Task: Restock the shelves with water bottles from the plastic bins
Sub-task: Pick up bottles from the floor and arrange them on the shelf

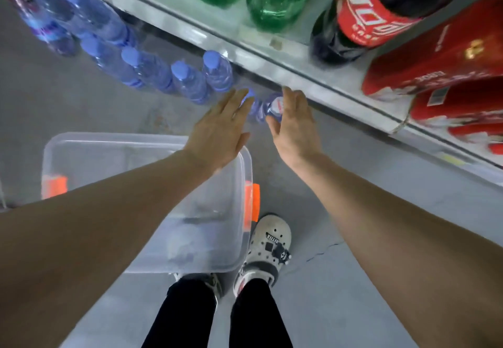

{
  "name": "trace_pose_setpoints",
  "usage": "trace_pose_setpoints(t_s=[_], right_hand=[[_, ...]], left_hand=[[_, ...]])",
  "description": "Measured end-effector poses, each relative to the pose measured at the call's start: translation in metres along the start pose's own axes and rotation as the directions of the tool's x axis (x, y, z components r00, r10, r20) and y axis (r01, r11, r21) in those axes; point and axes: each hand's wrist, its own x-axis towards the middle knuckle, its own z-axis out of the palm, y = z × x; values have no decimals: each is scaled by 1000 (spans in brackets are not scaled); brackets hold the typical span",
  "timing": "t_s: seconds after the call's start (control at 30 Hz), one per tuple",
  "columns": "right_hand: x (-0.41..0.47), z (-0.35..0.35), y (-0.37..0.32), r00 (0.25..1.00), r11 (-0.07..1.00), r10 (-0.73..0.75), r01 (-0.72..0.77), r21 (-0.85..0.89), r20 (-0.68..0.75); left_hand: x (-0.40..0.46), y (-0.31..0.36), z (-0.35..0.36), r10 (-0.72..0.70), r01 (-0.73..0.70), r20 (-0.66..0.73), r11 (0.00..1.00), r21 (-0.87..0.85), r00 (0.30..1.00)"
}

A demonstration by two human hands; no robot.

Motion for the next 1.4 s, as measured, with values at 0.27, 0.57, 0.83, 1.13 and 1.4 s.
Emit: trace_pose_setpoints(t_s=[0.27,0.57,0.83,1.13,1.4], right_hand=[[6,18,11,997,971,13,4,239,-73],[-32,-90,0,989,950,135,-145,278,54],[-118,-320,-92,974,902,59,-146,407,219],[-219,-567,-218,998,643,16,-57,764,62],[-272,-696,-313,950,616,84,188,765,-300]], left_hand=[[-4,-7,22,-46,47,39,999,-17,998],[4,27,-64,-225,245,341,969,-17,913],[-42,126,-240,-57,215,464,930,-296,884],[-104,200,-478,70,243,465,778,-579,882],[-121,265,-633,189,-20,195,766,-643,962]])
